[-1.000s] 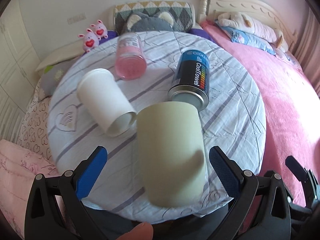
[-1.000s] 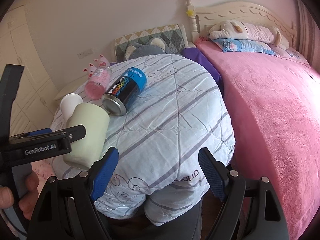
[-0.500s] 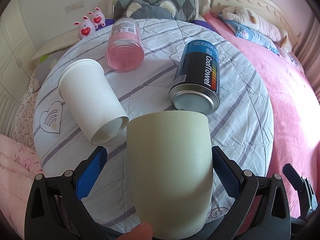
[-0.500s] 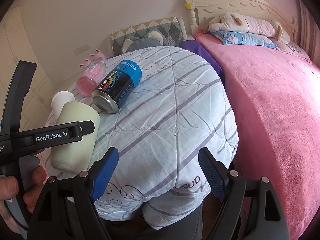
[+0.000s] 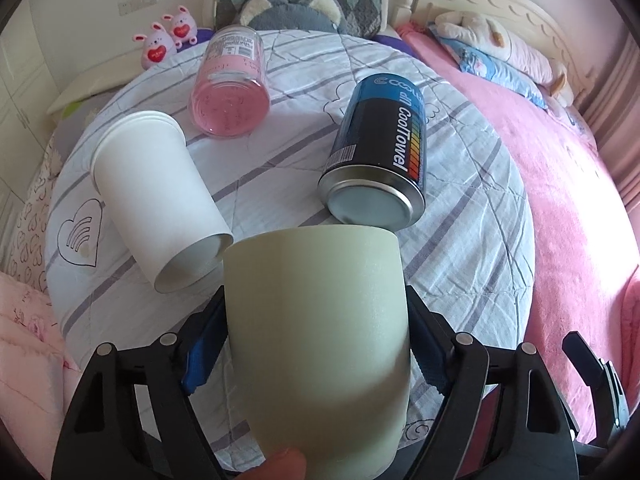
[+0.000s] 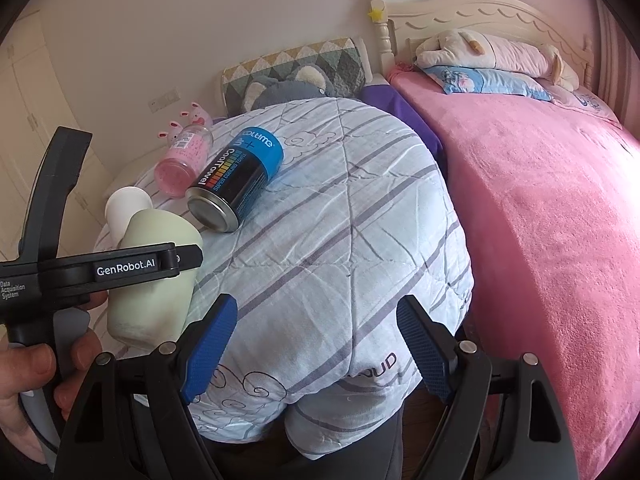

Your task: Flip cup upright

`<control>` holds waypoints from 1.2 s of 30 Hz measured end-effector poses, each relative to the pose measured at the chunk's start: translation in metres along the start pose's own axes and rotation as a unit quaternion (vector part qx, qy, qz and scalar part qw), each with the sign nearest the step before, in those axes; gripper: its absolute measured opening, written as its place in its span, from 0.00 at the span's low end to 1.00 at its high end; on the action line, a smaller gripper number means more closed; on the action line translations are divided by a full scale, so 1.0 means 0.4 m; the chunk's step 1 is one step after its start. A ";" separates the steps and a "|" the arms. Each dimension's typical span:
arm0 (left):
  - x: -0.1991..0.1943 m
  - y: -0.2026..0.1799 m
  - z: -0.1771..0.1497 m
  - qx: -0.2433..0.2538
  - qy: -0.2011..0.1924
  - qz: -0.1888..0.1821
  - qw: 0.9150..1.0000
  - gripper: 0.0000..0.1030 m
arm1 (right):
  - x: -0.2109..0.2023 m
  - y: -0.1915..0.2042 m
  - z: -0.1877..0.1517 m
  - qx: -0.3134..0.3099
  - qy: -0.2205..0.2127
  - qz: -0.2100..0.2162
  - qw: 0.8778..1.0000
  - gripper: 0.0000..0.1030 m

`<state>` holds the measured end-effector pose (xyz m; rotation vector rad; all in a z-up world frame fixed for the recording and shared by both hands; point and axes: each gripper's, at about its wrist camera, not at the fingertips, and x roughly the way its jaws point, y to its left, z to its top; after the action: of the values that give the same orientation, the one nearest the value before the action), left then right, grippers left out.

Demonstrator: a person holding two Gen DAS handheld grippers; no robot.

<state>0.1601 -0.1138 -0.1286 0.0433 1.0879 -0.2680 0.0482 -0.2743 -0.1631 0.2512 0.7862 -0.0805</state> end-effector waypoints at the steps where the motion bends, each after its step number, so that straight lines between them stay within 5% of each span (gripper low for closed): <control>1: -0.002 0.001 -0.001 0.000 -0.001 -0.001 1.000 0.80 | -0.002 0.000 0.000 0.000 -0.001 0.000 1.000 0.81; 13: -0.075 0.015 -0.013 0.004 -0.036 -0.007 0.999 0.79 | -0.026 0.016 0.002 -0.004 -0.010 0.005 1.000 0.81; 24: -0.174 0.029 -0.015 0.015 -0.115 0.008 0.993 0.78 | -0.046 0.044 0.002 -0.014 -0.021 0.011 1.000 0.81; 36: -0.109 0.019 -0.020 0.027 -0.094 0.016 0.995 0.78 | -0.039 0.045 -0.006 -0.013 -0.015 0.008 1.000 0.81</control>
<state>0.1362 -0.0966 -0.0948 0.0831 0.8921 -0.2669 0.0384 -0.2566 -0.1501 0.2303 0.7559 -0.0594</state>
